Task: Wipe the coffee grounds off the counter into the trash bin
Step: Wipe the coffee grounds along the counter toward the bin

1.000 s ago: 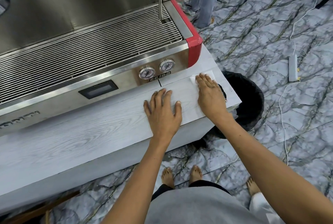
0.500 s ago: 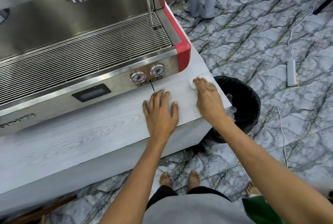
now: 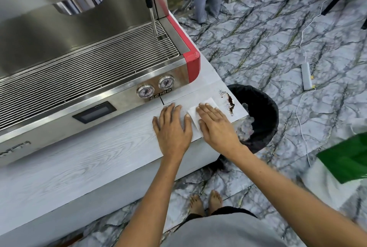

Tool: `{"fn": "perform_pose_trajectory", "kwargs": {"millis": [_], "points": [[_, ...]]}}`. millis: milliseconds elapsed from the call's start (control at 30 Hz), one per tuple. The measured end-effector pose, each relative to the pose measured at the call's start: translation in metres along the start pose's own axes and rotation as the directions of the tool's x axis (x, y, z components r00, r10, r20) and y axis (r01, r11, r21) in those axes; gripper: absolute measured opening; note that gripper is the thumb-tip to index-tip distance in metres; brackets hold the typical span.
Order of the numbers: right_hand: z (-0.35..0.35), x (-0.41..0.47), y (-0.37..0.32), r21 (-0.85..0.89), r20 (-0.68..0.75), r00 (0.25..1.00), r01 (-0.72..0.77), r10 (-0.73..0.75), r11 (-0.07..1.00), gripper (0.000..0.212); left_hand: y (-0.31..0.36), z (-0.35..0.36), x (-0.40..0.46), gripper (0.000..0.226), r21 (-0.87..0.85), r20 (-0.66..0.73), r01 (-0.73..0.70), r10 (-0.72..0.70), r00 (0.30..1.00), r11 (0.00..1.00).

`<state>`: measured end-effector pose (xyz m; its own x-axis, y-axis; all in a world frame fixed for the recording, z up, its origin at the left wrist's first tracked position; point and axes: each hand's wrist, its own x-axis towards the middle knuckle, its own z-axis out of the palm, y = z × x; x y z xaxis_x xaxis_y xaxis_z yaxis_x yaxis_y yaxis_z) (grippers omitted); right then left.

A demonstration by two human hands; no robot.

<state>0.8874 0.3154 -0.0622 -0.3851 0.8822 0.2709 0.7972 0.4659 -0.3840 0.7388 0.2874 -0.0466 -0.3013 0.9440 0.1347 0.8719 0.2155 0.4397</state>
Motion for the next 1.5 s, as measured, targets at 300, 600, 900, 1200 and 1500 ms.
{"fn": "perform_pose_trajectory", "kwargs": {"millis": [300,600,900,1200,1500], "points": [[-0.005,-0.009,0.006,-0.014,-0.009,1.000,-0.020,0.020,1.000,0.043,-0.005,0.000,0.000,0.049,0.011,0.026,-0.027,0.027,0.999,1.000],[-0.009,-0.010,0.023,-0.015,-0.029,0.999,-0.025,0.025,1.000,0.041,0.005,0.004,0.004,0.050,0.015,0.036,0.003,-0.003,0.999,1.000],[-0.022,-0.009,0.046,0.024,-0.033,0.999,0.000,0.001,1.000,0.041,0.026,0.014,0.009,0.050,0.009,0.029,0.044,-0.045,0.999,0.999],[-0.031,-0.004,0.068,0.138,-0.080,0.996,-0.013,0.024,0.990,0.036,0.029,0.015,0.008,0.048,0.018,-0.007,0.044,-0.044,0.999,0.999],[-0.047,0.011,0.096,0.334,-0.174,0.969,-0.109,0.175,0.936,0.027,0.031,0.016,0.008,0.046,0.027,-0.024,0.051,-0.050,0.998,0.998]]}}
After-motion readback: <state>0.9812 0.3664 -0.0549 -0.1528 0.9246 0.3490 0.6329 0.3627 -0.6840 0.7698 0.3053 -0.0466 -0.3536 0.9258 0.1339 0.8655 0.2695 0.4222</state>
